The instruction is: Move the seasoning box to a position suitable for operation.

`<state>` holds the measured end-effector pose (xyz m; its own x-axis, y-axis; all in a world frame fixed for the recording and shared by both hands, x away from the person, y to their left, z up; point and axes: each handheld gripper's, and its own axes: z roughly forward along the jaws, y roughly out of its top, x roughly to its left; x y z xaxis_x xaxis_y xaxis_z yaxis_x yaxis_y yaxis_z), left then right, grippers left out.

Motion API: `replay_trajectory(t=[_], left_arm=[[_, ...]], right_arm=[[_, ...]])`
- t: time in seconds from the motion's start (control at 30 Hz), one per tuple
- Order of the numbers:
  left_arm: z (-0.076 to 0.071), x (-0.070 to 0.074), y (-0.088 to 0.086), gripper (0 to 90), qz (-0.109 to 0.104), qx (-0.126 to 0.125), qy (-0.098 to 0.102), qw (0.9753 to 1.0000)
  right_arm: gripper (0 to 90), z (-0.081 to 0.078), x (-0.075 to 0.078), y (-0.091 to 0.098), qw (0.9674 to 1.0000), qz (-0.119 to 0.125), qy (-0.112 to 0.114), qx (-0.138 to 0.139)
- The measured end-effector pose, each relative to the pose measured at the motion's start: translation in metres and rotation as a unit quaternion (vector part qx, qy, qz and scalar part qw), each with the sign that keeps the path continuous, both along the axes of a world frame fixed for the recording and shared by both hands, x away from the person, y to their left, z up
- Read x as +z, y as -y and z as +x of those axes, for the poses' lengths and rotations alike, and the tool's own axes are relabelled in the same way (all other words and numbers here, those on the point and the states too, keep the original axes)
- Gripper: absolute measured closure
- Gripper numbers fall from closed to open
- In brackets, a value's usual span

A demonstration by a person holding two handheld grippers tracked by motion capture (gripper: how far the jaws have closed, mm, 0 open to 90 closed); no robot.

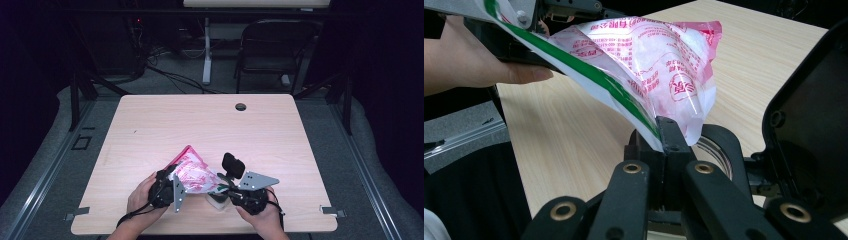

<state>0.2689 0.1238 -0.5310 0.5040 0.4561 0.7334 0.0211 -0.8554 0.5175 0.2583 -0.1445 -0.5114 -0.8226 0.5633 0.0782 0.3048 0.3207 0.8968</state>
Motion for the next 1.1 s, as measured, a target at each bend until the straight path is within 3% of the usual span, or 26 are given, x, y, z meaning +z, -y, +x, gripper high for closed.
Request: replay_trajectory(t=[0.4,1.1], left_arm=[[0.0,-0.0012,0.0035,65.8,-0.001,-0.006,0.002,1.0],[-0.0025,0.0016,0.0077,65.9,0.033,-0.011,0.039,0.9986]], right_arm=[[90.0,-0.0031,-0.0009,0.0038,1.0,-0.004,0.0,-0.007],[90.0,-0.0048,-0.0044,0.006,0.9998,-0.008,-0.002,-0.015]])
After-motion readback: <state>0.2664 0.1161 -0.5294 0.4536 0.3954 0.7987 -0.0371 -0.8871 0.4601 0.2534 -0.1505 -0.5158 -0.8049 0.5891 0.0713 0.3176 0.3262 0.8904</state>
